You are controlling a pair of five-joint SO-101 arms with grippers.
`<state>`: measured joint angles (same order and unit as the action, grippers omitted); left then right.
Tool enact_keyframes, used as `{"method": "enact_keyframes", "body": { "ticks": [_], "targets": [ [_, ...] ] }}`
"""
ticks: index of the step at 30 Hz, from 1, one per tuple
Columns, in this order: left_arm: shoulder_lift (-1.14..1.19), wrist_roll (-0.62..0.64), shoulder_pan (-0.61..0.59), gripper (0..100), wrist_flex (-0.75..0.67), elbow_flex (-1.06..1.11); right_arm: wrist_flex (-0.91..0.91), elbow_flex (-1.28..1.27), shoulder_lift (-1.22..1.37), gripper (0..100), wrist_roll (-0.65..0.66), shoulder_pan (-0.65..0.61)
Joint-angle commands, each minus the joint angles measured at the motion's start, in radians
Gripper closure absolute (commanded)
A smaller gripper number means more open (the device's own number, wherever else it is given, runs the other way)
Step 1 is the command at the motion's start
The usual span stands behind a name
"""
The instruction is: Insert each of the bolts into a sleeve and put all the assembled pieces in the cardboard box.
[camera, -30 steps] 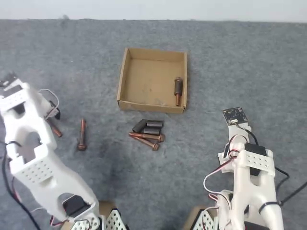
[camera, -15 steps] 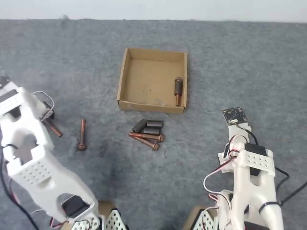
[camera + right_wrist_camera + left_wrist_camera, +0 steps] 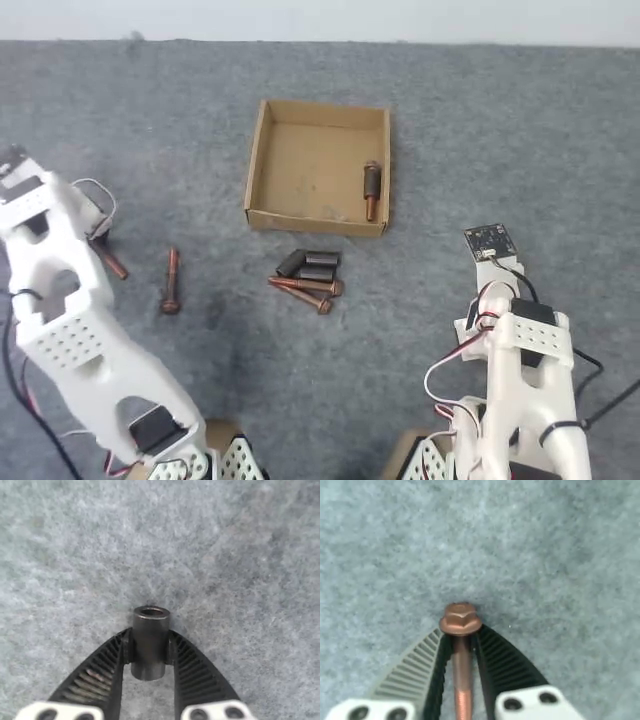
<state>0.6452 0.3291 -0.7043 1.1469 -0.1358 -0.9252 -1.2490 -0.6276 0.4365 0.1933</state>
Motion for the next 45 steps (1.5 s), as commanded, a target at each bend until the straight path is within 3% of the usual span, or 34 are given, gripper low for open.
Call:
{"method": "enact_keyframes", "body": {
  "ticks": [1,11,21,33,39,45],
  "targets": [
    [0.025,0.009,0.008,99,0.068,-0.019,0.013,0.005,-0.028,99.1,0.012,0.008],
    [-0.173,0.009,0.057,99,0.184,0.059,0.015,0.005,-0.028,99.1,0.012,0.008],
    [-0.502,0.009,0.158,99,-0.109,0.503,0.015,0.005,-0.028,99.1,0.011,0.008],
    [-0.566,0.003,0.152,99,-0.222,0.691,0.045,0.006,-0.035,99.1,0.003,0.008],
    [-0.566,-0.057,0.167,99,-0.224,0.697,0.203,0.017,-0.038,99.1,0.002,0.008],
    [-0.566,-0.101,0.164,99,-0.224,0.699,0.386,0.074,-0.028,99.1,0.002,-0.077]
  ]
}}
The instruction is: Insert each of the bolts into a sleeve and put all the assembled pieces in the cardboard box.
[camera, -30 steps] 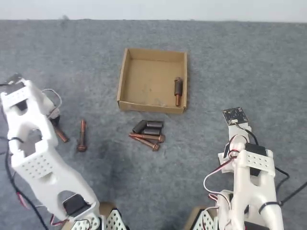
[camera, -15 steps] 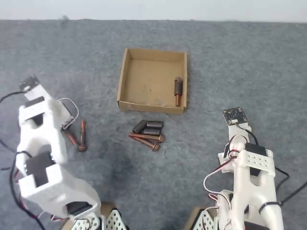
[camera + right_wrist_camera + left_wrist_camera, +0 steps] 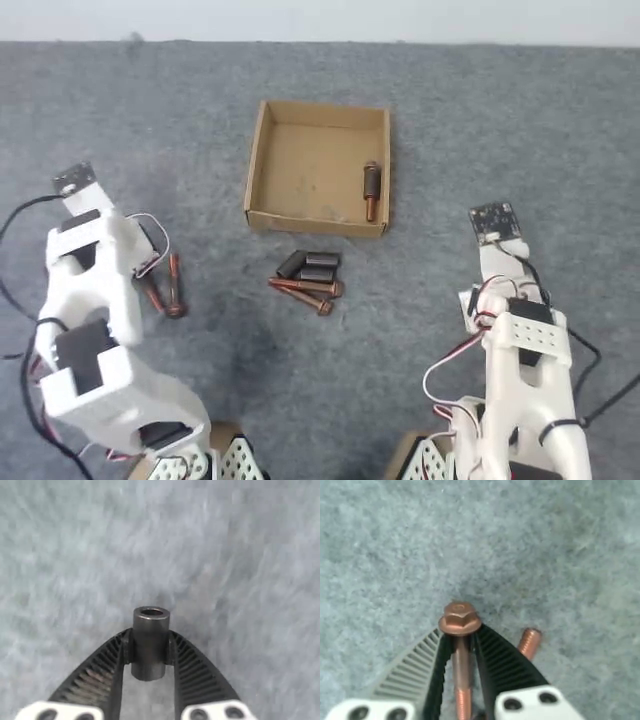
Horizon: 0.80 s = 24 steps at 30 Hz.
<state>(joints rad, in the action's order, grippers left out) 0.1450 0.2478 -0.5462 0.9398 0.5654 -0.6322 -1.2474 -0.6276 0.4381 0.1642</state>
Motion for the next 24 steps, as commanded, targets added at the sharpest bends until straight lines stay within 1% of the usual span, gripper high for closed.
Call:
{"method": "enact_keyframes", "body": {
  "ticks": [1,4,10,15,18,20,24],
  "targets": [
    [-0.066,-0.02,0.006,99,-0.017,-0.002,0.134,0.072,-0.028,99.1,0.0,-0.073],
    [-0.066,-0.023,0.006,99,-0.017,-0.002,0.242,0.066,-0.028,99.1,0.0,-0.143],
    [-0.066,-0.025,0.005,99,-0.017,-0.001,0.378,0.071,-0.027,98.9,0.0,-0.277],
    [-0.066,-0.025,0.005,99,-0.017,-0.001,0.503,0.066,-0.027,98.8,0.0,-0.335],
    [-0.066,-0.025,0.005,99,-0.017,-0.001,0.538,0.066,-0.027,98.8,0.0,-0.371],
    [-0.066,-0.025,0.005,99,-0.017,-0.001,0.542,0.066,-0.025,98.8,-0.049,-0.403],
    [-0.066,-0.025,0.005,99,-0.017,-0.001,0.549,0.068,-0.025,98.8,-0.301,-0.464]
  ]
}}
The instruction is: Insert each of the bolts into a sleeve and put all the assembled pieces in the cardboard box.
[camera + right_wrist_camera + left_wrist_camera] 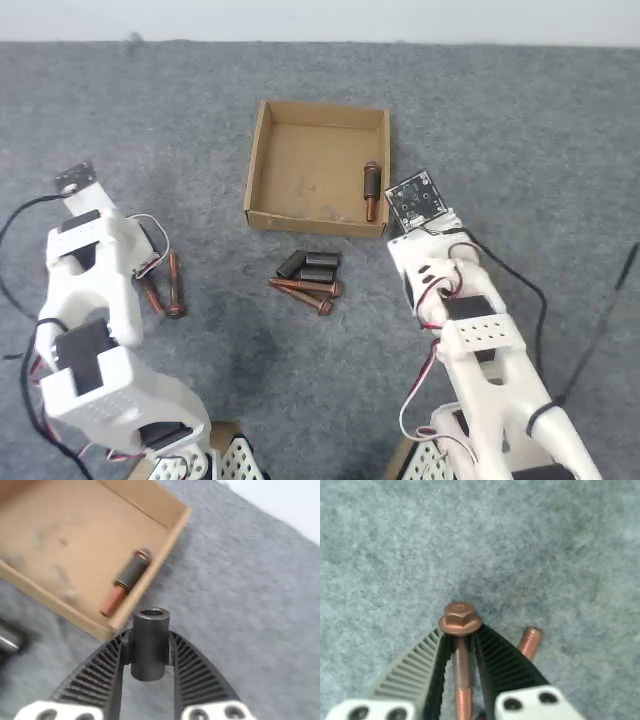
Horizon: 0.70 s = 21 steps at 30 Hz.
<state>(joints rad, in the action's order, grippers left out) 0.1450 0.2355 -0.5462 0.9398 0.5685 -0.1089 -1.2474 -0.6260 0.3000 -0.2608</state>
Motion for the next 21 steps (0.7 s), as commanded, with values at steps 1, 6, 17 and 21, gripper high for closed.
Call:
{"method": "enact_keyframes", "body": {
  "ticks": [1,6,17,21],
  "targets": [
    [-0.066,-0.012,0.005,99,-0.017,-0.004,0.025,0.069,-0.027,98.8,-0.215,-0.053],
    [-0.066,-0.012,0.005,99,-0.017,-0.004,0.145,0.063,-0.024,98.8,-0.299,-0.084],
    [-0.066,-0.012,0.005,99,-0.017,-0.004,0.811,0.06,0.36,99.1,-0.482,-0.154],
    [-0.066,-0.012,0.005,99,-0.017,-0.004,1.113,0.058,0.515,99.1,-0.48,-0.182]
  ]
}}
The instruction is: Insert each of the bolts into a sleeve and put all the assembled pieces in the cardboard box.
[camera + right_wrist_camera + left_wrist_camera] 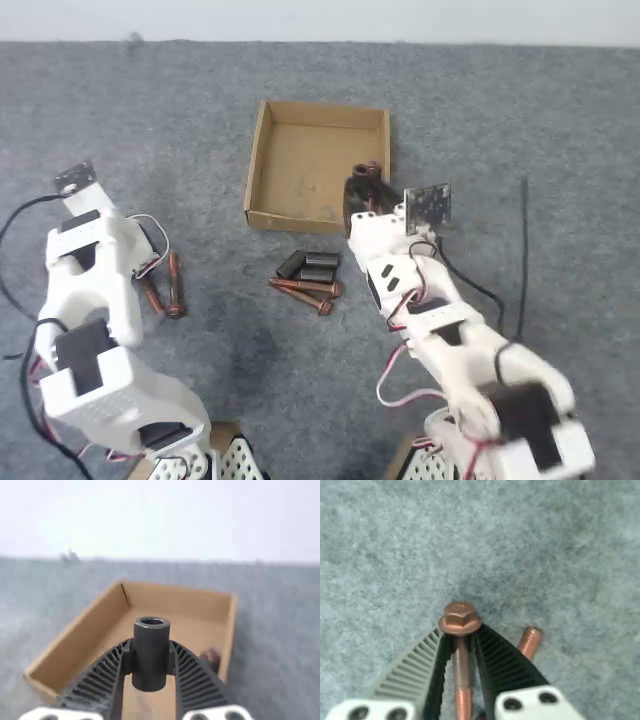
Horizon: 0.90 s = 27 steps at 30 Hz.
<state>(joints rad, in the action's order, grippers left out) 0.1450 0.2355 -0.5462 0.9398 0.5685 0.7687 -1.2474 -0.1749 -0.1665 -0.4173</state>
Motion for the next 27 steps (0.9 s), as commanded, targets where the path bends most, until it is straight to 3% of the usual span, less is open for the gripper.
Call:
{"method": "enact_keyframes", "body": {
  "ticks": [1,5,12,24,27],
  "targets": [
    [-0.066,-0.014,0.005,99,-0.017,-0.004,0.286,0.054,0.094,99.1,-0.014,-0.028],
    [-0.066,-0.014,0.005,99,-0.017,-0.004,0.443,0.012,0.183,99.1,0.012,-0.054],
    [-0.066,-0.014,0.005,99,-0.017,-0.004,0.657,-0.097,0.285,99.1,0.258,-0.157],
    [-0.066,-0.014,0.005,99,-0.017,-0.004,0.918,-0.336,0.341,99.2,0.256,-0.206],
    [-0.066,-0.014,0.005,99,-0.017,-0.004,0.951,-0.413,0.34,99.2,0.187,-0.234]
  ]
}}
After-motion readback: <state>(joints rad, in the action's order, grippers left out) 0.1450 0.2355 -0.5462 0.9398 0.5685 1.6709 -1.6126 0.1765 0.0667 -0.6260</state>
